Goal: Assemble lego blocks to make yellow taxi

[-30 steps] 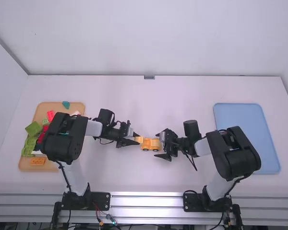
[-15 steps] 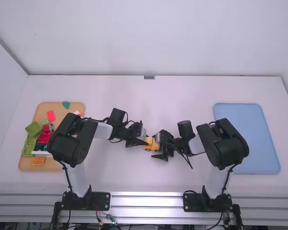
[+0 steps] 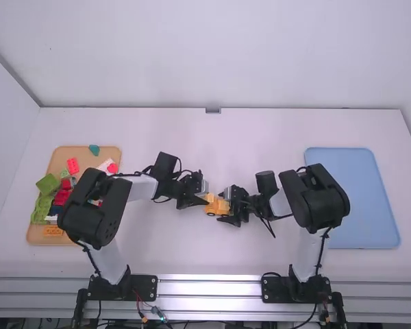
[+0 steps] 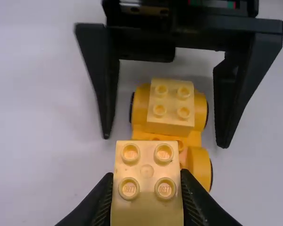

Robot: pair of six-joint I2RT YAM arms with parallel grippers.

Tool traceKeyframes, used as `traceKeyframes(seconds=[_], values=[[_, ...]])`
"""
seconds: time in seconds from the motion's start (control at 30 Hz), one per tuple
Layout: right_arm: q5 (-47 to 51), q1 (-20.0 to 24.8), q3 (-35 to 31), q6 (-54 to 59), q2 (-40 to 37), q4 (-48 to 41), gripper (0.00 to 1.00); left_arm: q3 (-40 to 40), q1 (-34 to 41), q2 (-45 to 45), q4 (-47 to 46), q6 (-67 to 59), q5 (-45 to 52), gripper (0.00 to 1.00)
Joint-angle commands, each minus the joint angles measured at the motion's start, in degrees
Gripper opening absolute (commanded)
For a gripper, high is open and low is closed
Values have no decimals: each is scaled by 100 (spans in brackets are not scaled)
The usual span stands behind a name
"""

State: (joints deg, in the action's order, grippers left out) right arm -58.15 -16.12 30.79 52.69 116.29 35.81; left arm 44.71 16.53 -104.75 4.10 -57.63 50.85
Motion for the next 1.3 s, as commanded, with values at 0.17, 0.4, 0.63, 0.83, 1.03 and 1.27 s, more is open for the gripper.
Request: traceKeyframes(seconds=[0.17, 0.4, 0.63, 0.83, 1.03, 1.27], values=[[164, -164, 63, -31, 79, -26, 66, -330, 114, 164, 249, 39, -76, 2], [136, -162, 70, 146, 79, -22, 59, -525, 120, 164, 483, 20, 122, 2], [103, -155, 74, 289, 79, -22, 64, -765, 111, 164, 940, 39, 219, 2], [118, -157, 81, 289, 79, -22, 47, -800, 114, 164, 1088, 46, 225, 2], [111, -155, 79, 289, 79, -17, 44, -800, 120, 164, 1174, 138, 225, 2], [-79, -162, 81, 289, 79, 31, 43, -798, 122, 164, 1185, 173, 223, 2]])
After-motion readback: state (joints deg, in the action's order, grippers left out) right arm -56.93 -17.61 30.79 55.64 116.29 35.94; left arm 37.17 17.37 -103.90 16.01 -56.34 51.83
